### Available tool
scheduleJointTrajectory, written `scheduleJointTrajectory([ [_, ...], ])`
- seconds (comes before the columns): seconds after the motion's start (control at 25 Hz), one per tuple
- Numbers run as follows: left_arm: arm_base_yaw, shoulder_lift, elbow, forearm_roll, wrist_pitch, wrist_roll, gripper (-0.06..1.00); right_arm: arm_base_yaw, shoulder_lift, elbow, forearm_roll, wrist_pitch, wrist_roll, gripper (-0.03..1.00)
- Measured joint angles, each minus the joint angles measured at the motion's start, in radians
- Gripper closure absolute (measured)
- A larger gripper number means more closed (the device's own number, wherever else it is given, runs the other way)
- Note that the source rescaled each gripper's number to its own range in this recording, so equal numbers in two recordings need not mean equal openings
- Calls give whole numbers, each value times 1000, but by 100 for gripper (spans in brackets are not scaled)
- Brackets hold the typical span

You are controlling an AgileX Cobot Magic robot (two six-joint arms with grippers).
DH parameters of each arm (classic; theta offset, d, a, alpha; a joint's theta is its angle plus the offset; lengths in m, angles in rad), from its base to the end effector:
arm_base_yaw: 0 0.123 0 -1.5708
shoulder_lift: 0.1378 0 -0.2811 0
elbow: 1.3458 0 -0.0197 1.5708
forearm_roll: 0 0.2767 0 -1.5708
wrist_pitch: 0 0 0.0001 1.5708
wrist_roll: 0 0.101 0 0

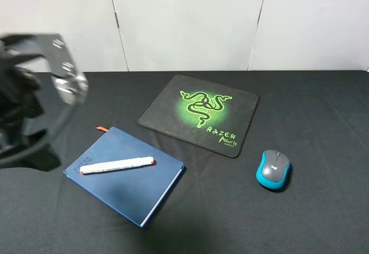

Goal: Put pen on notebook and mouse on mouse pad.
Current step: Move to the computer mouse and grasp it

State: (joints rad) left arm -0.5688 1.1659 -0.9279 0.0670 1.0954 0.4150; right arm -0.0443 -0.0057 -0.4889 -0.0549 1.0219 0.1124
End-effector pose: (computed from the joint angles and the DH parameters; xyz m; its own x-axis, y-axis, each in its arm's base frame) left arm 0.2008 -0.1212 0.2765 -0.4954 0.8275 -0.2642 0.8148 0.5481 0.1887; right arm 0.0327 -0.0062 0.2855 -0.4163 0.1021 -0.9035 0.1218 0.9910 0.0558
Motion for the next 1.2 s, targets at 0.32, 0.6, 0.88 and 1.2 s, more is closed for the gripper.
scheduleJointTrajectory([
  [0.32, 0, -321, 9, -5, 77, -93, -6, 0, 0, 0, 0, -1, 0, -3],
  [0.6, 0, -596, 103, -16, 78, -259, -6, 0, 0, 0, 0, -1, 0, -3],
  [0.88, 15, -767, 209, -33, 78, -285, -6, 0, 0, 0, 0, -1, 0, -3],
  [1.2, 203, -919, 338, -44, 44, -319, -6, 0, 0, 0, 0, -1, 0, -3],
])
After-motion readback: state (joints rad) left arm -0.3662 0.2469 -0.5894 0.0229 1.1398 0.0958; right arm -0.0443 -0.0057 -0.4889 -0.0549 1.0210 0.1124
